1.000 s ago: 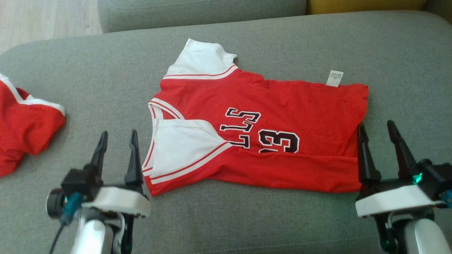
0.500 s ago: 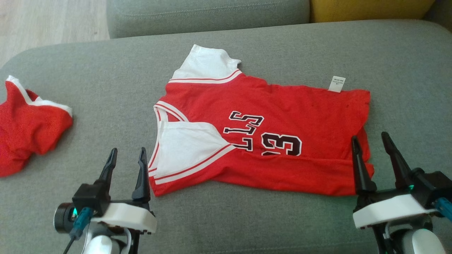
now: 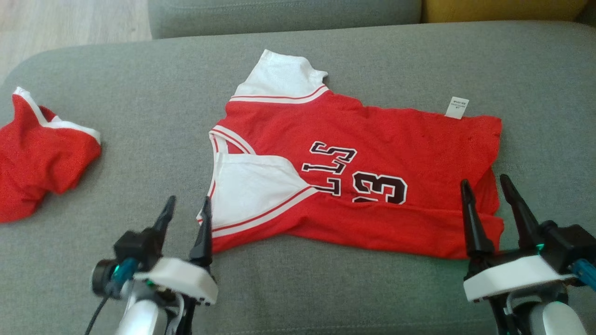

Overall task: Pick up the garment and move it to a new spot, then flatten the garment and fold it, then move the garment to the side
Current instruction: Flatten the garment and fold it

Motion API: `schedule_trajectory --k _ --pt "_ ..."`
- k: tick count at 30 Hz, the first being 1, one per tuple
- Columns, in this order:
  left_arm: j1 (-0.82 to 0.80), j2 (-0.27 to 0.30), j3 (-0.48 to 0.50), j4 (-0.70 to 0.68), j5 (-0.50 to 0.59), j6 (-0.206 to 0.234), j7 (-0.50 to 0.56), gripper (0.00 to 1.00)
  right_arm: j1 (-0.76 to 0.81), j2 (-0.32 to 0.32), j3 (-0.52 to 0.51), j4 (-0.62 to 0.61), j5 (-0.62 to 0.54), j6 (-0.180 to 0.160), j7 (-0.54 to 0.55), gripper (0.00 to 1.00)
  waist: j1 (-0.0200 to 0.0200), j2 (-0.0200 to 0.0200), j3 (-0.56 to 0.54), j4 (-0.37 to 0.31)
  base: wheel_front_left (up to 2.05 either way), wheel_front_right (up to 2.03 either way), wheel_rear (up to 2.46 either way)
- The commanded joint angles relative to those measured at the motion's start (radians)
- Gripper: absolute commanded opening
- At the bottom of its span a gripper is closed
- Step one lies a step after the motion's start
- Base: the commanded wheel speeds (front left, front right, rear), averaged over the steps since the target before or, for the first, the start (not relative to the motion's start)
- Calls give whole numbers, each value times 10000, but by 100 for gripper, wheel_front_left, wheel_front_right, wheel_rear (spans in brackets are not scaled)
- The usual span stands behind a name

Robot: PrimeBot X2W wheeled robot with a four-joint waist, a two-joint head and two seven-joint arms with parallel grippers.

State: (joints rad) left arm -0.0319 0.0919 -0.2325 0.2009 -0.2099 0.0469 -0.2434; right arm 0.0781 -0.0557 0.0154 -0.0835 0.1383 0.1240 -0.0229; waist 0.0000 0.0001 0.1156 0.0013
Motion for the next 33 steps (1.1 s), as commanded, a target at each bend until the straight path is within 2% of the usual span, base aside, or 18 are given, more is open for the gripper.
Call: schedule_trajectory --k 1,4,10,15,24,26,27,28,30,31,33 --pt "-891 -4 165 314 -283 -289 311 100 -223 -75 286 -294 155 67 79 100 0 -1 116 15 0 0 0" --pt "-1347 -68 43 1302 -641 -710 543 100 -316 -59 397 -192 293 67 177 100 0 -1 282 -52 0 0 0" --pt "-1937 -155 -91 2885 -988 -1051 659 100 -472 -50 427 -26 318 67 208 100 0 -1 581 -218 0 0 0" --pt "-2387 -206 -15 4004 -1193 -939 748 100 -402 -23 229 484 391 67 249 100 0 -1 850 -283 0 0 0" --pt "-2946 -303 -195 4824 -1427 -937 765 100 -606 43 -378 2762 508 67 434 100 0 -1 1406 -153 0 0 0" --pt "-3009 -313 -246 4899 -1475 -980 762 64 -740 48 -483 3120 542 67 473 100 0 -1 1485 -147 0 0 0" --pt "-3064 -320 -287 4947 -1511 -1008 740 22 -872 50 -543 3413 619 67 479 100 0 -1 1540 -144 0 0 0" --pt "-3086 -322 -311 4964 -1529 -1032 727 0 -917 51 -579 3589 678 67 561 100 0 -1 1561 -145 0 0 0" --pt "-3116 -327 -359 5001 -1562 -1074 703 0 -1013 52 -488 3857 821 67 691 100 0 -1 1579 -140 0 0 0" --pt "-3123 -329 -376 5020 -1579 -1087 694 0 -1033 52 -458 4021 917 67 856 50 0 -1 1579 -143 0 0 0" --pt "-3127 -332 -422 5046 -1594 -1105 668 0 -1085 53 -432 4251 992 67 1058 0 0 -1 1557 -131 0 0 0"
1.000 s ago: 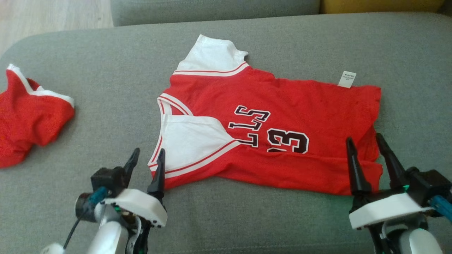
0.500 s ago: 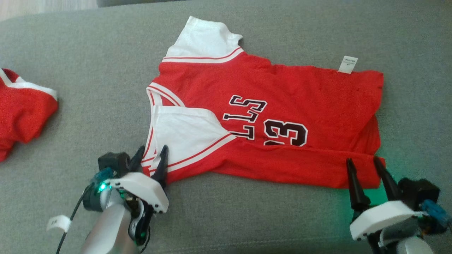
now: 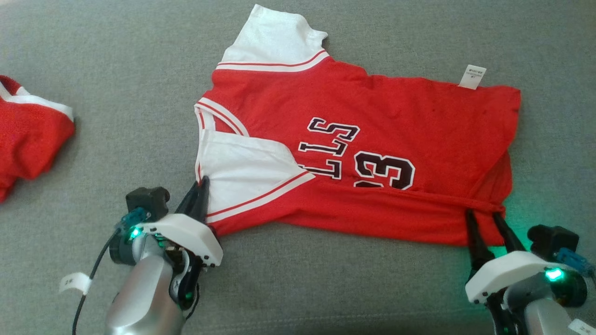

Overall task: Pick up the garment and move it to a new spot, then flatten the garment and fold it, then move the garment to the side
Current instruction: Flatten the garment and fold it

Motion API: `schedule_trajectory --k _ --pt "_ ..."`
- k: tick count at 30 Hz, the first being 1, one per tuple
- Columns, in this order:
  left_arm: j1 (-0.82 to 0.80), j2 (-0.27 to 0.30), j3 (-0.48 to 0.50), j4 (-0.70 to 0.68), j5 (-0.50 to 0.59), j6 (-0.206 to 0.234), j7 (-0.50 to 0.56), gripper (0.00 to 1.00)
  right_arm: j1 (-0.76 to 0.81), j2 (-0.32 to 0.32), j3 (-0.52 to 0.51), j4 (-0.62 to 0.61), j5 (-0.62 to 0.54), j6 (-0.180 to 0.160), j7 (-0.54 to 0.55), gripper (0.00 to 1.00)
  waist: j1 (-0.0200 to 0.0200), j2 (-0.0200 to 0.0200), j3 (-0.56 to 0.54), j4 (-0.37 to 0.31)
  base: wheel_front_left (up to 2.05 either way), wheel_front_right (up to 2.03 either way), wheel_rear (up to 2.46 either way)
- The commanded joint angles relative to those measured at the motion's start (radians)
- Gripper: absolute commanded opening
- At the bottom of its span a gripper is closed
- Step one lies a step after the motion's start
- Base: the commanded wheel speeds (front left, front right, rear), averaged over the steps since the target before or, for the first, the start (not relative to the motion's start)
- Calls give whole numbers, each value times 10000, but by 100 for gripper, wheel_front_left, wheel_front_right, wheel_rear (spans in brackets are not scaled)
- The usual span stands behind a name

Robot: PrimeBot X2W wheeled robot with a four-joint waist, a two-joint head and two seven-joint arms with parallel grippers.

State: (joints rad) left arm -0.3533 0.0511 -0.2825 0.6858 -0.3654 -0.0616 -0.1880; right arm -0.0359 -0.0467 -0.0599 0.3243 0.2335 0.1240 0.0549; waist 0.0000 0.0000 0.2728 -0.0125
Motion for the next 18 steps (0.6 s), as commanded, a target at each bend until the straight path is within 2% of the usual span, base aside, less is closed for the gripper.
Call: schedule_trajectory --k 1,6,18 --pt "91 75 52 199 -46 -31 95 0 43 -37 319 261 85 67 364 0 0 0 -29 13 0 0 0" --pt "153 68 -1 8 -99 -36 -116 0 30 -37 325 380 201 67 361 0 0 0 -147 39 0 0 0" --pt "819 368 499 -1130 -444 325 -450 0 57 -36 516 -179 -64 67 411 0 0 0 -593 382 0 0 0"
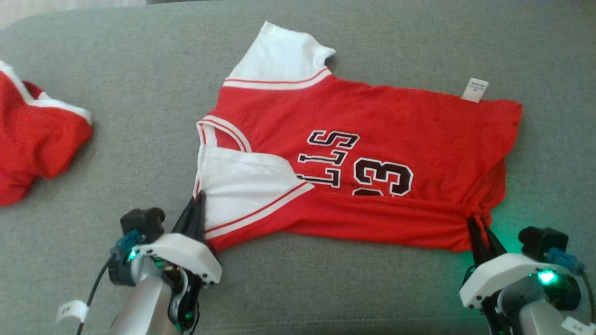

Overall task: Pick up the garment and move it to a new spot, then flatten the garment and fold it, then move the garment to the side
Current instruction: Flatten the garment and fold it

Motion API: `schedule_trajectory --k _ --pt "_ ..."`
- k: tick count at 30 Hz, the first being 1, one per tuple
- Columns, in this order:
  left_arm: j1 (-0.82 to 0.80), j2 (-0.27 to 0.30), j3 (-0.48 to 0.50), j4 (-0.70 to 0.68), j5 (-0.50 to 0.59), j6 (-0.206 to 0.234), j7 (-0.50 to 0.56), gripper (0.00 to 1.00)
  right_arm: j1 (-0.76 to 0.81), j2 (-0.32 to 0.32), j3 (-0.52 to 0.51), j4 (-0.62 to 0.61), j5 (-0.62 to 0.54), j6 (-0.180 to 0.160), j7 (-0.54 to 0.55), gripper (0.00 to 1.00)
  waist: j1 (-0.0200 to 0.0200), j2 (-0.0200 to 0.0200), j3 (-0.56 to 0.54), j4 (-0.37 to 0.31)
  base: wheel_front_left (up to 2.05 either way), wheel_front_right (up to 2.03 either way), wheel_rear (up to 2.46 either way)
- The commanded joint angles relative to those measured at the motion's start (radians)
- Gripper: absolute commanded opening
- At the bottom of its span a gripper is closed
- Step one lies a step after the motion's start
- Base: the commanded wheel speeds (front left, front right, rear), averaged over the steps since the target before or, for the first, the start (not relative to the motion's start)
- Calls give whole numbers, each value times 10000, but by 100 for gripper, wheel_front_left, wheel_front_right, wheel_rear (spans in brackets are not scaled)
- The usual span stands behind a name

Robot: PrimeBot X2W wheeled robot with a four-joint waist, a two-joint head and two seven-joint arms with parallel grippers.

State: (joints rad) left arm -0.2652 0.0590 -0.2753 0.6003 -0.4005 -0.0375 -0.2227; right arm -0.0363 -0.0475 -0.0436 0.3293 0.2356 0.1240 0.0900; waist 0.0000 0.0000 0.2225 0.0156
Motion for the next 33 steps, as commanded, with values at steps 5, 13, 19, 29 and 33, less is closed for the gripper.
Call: schedule_trajectory --k 5,13,19,29,33 --pt "436 381 605 -642 -259 326 -72 0 311 -28 412 -552 -164 67 249 0 0 0 -375 389 0 0 0" --pt "1701 471 747 -1413 -481 747 172 0 1227 -28 386 -1443 -151 67 629 0 0 0 -937 552 0 0 0" --pt "2466 496 722 -2045 -620 983 568 0 1812 -28 267 -2126 -213 67 978 0 0 0 -1107 436 0 0 0" --pt "2562 736 630 -3273 26 1635 172 100 1365 -306 372 -3250 -106 67 -50 100 0 0 -1404 240 0 0 0" --pt "2491 898 614 -4294 532 1943 -106 100 1168 -415 538 -4330 -300 67 -577 100 0 0 -1574 136 0 0 0"
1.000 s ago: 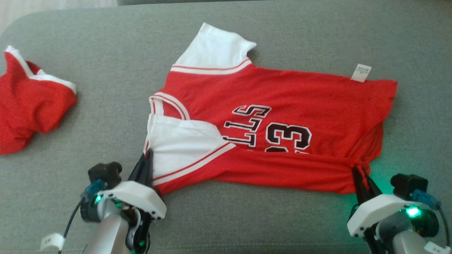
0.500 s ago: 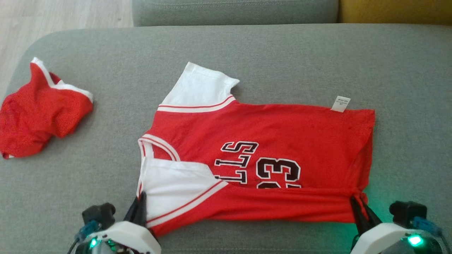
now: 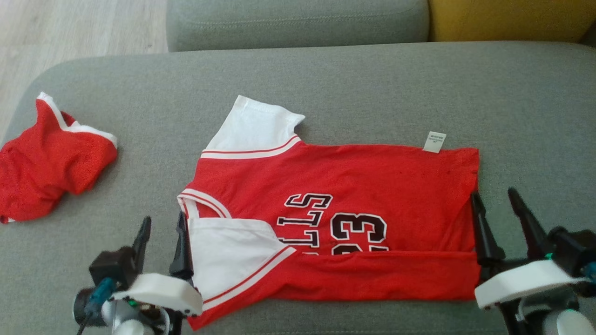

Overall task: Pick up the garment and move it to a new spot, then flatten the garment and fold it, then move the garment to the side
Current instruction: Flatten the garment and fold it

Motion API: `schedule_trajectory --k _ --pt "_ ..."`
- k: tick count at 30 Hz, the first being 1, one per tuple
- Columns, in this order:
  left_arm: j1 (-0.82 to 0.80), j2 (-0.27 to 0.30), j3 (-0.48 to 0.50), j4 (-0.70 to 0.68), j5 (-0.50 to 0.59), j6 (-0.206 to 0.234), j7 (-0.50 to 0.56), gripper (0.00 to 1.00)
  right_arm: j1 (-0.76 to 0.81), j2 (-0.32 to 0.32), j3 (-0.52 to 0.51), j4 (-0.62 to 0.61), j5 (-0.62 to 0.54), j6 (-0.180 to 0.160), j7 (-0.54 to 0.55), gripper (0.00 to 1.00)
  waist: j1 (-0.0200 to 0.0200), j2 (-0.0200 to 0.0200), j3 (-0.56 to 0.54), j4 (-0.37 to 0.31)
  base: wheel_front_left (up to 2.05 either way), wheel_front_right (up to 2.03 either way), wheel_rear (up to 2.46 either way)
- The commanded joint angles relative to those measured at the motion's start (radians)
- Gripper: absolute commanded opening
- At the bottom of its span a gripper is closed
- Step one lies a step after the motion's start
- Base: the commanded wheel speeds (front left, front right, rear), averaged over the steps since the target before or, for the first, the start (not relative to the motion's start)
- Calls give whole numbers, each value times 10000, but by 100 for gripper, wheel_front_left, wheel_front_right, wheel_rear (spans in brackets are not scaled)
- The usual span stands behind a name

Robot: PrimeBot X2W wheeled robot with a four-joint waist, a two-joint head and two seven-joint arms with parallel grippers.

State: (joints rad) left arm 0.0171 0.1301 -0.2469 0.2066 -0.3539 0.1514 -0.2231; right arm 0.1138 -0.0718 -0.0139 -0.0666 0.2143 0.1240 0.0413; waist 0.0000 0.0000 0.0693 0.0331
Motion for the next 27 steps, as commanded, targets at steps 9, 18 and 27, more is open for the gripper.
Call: schedule_trajectory --k 9,18,27 --pt "-172 663 62 -1925 902 488 236 100 -297 -69 488 -1500 -458 67 276 100 0 0 -286 -174 0 0 0" --pt "-87 811 -38 -2168 963 563 562 100 -175 81 406 -1591 -496 67 399 100 0 0 -150 -206 0 0 0" --pt "-2009 607 -679 -1489 920 -258 867 100 -495 147 50 -1823 -521 67 428 100 0 0 937 46 0 0 0"
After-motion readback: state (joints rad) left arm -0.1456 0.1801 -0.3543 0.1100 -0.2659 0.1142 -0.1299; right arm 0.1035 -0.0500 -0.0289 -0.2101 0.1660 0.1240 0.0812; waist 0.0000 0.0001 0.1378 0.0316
